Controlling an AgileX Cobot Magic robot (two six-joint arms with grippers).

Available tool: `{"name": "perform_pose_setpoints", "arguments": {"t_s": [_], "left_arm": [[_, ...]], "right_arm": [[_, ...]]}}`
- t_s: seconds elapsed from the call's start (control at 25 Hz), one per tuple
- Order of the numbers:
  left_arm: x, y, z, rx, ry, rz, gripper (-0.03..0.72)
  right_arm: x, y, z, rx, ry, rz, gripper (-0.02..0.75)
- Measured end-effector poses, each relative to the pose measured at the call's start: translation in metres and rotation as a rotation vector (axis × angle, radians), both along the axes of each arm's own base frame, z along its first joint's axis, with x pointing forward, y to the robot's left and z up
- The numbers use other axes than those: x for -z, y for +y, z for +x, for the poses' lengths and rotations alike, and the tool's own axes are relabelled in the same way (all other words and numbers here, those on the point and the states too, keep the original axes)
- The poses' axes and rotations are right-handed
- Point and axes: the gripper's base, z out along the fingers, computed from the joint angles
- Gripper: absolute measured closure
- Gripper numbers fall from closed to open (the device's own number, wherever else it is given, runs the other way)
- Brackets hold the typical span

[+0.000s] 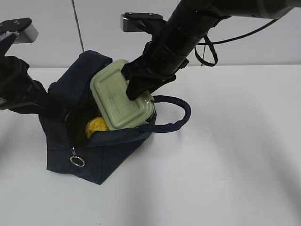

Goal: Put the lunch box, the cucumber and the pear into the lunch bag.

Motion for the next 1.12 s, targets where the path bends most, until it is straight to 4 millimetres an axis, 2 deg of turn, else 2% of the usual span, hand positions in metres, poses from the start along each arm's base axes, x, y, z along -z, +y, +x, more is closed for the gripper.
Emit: {"name": "perform_pose_setpoints", "arguments": {"t_s": [0.24, 0.6, 0.72, 0.84, 0.92, 1.12], "left_arm": [[0.000, 0.000, 0.000, 0.001, 0.002, 0.000, 0.687], [0.000, 0.000, 0.000, 0.003, 0.003, 0.003, 0.687], [0.000, 0.000, 0.000, 0.003, 0.003, 0.003, 0.687], [0.000, 0.000, 0.000, 0.002, 0.001, 0.003, 0.687], [0.000, 0.000, 0.000, 0.002, -0.001, 0.004, 0.687], [0.000, 0.000, 0.000, 0.002, -0.001, 0.004, 0.687]], "right_arm": [[0.011, 0.017, -0.005, -0.031, 0.020, 0.004, 0.411], [0.016, 0.026, -0.003, -0.009, 0.025, 0.065, 0.407], [0.017, 0.028, -0.003, -0.024, 0.030, 0.086, 0.347], [0.012, 0.033, -0.004, -0.043, 0.039, 0.137, 0.203], [0.005, 0.036, -0.004, -0.057, 0.034, 0.153, 0.155], [-0.022, 0.037, -0.001, -0.086, 0.006, 0.176, 0.160]]}}
